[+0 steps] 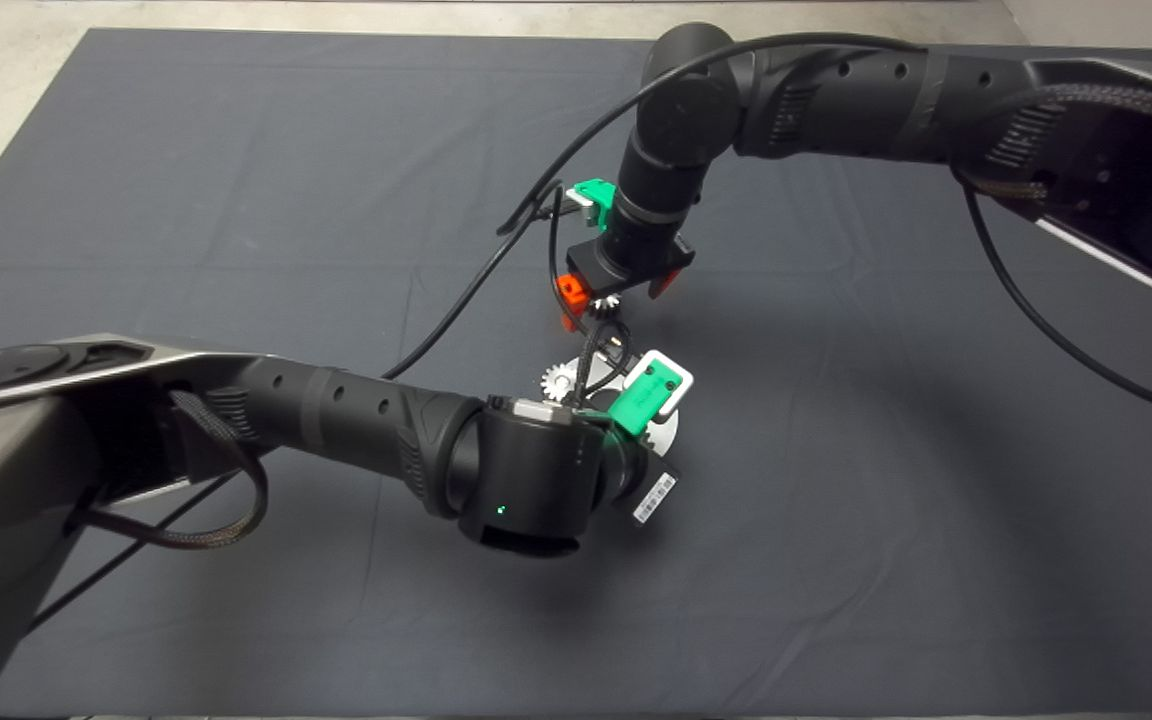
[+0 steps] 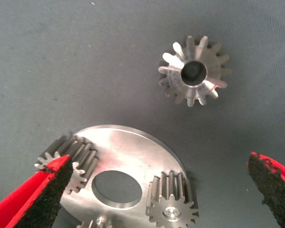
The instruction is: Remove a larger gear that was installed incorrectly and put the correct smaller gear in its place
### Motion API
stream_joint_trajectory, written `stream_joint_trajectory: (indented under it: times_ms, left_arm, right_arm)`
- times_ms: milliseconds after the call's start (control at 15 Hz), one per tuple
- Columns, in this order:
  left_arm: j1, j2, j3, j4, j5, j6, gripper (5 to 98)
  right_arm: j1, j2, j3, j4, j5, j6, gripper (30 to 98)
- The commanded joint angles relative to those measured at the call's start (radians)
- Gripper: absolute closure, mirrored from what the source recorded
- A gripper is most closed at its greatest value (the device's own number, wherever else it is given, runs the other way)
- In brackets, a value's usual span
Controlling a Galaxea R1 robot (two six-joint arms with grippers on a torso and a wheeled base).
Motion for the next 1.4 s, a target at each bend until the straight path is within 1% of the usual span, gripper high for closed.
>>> stream_joint_trajectory:
  times_ms: [0, 267, 333, 400, 533, 733, 867, 1000, 1067, 1133, 1267, 1333]
  left_arm:
    - [-0.040, 0.006, 0.063, 0.029, 0.046, 0.007, 64.3]
    - [-0.084, -0.005, 0.063, 0.024, 0.046, 0.006, 64.4]
    - [-0.088, -0.007, 0.063, 0.022, 0.046, 0.006, 64.4]
    - [-0.089, -0.007, 0.063, 0.009, 0.047, 0.006, 64.4]
    - [-0.091, -0.012, 0.063, -0.006, 0.046, 0.004, 64.4]
    - [-0.091, -0.047, 0.077, -0.019, 0.046, 0.004, 64.4]
    - [-0.091, -0.091, 0.101, -0.034, 0.046, 0.000, 64.4]
    - [-0.091, -0.140, 0.126, -0.058, 0.045, -0.007, 64.4]
    - [-0.091, -0.169, 0.145, -0.071, 0.044, -0.014, 64.4]
    - [-0.091, -0.198, 0.169, -0.075, 0.044, -0.016, 64.4]
    - [-0.091, -0.264, 0.208, -0.077, 0.044, -0.025, 64.4]
    - [-0.091, -0.294, 0.227, -0.078, 0.044, -0.028, 64.4]
  right_arm:
    - [0.018, 0.005, -0.011, -0.042, 0.003, -0.003, 30.8]
    - [-0.010, 0.005, -0.036, -0.057, 0.005, -0.013, 30.8]
    - [-0.010, 0.005, -0.040, -0.057, 0.007, -0.016, 30.8]
    - [-0.013, 0.005, -0.050, -0.060, 0.016, -0.017, 30.8]
    - [-0.013, 0.005, -0.065, -0.071, 0.019, -0.018, 30.8]
    - [-0.013, 0.007, -0.067, -0.079, 0.031, -0.017, 30.8]
    - [-0.013, 0.007, -0.080, -0.079, 0.035, -0.026, 30.8]
    - [-0.015, 0.007, -0.085, -0.079, 0.057, -0.048, 30.9]
    - [-0.016, 0.007, -0.085, -0.079, 0.060, -0.049, 32.4]
    - [-0.015, 0.007, -0.087, -0.079, 0.062, -0.048, 33.0]
    - [-0.016, 0.008, -0.085, -0.080, 0.083, -0.051, 33.0]
    - [-0.018, 0.008, -0.085, -0.080, 0.086, -0.054, 36.0]
